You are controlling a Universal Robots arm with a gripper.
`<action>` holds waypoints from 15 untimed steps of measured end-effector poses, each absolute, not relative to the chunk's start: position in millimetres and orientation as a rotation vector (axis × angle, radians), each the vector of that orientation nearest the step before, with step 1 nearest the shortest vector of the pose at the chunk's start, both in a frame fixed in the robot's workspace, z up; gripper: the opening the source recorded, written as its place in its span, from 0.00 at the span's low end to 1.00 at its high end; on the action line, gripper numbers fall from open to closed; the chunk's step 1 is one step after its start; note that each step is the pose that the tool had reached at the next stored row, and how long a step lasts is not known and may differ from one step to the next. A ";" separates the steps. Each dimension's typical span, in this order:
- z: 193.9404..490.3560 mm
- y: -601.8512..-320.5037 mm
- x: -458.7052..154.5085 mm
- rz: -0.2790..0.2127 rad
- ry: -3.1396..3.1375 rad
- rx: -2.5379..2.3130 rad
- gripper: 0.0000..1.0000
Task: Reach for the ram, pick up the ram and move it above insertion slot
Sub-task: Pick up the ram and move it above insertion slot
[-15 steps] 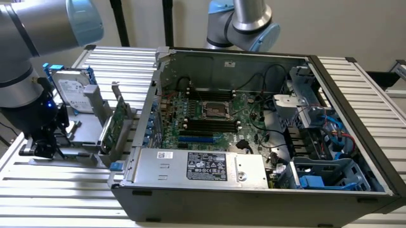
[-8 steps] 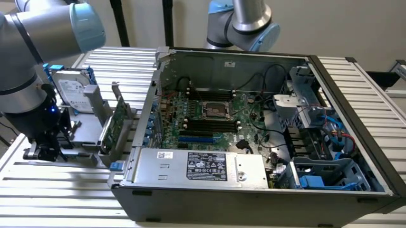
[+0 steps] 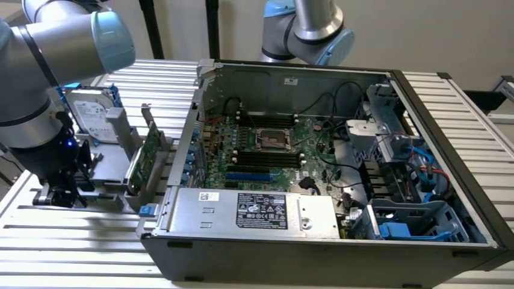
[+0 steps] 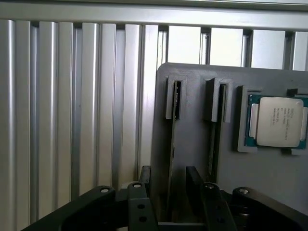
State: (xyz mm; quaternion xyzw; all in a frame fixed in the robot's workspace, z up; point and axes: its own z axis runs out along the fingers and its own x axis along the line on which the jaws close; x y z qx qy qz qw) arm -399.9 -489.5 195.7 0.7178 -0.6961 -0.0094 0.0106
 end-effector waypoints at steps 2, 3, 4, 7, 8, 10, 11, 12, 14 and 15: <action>195.5 -489.5 -399.9 -0.029 -2.172 2.240 0.42; 195.4 -489.5 -399.9 -0.030 -2.172 2.240 0.42; 195.4 -489.5 -399.9 -0.030 -2.172 2.240 0.40; 195.3 -489.5 -399.8 -0.032 -2.173 2.241 0.27; 195.3 -489.5 -399.9 -0.033 -2.173 2.241 0.27; 195.4 -489.5 -399.9 -0.035 -2.174 2.241 0.22; 195.3 -489.5 -399.9 -0.036 -2.174 2.242 0.15; 195.4 -489.5 -399.9 -0.036 -2.174 2.242 0.15; 195.4 -489.5 -399.9 -0.037 -2.174 2.242 0.15; 195.4 -489.5 -399.9 -0.037 -2.174 2.242 0.15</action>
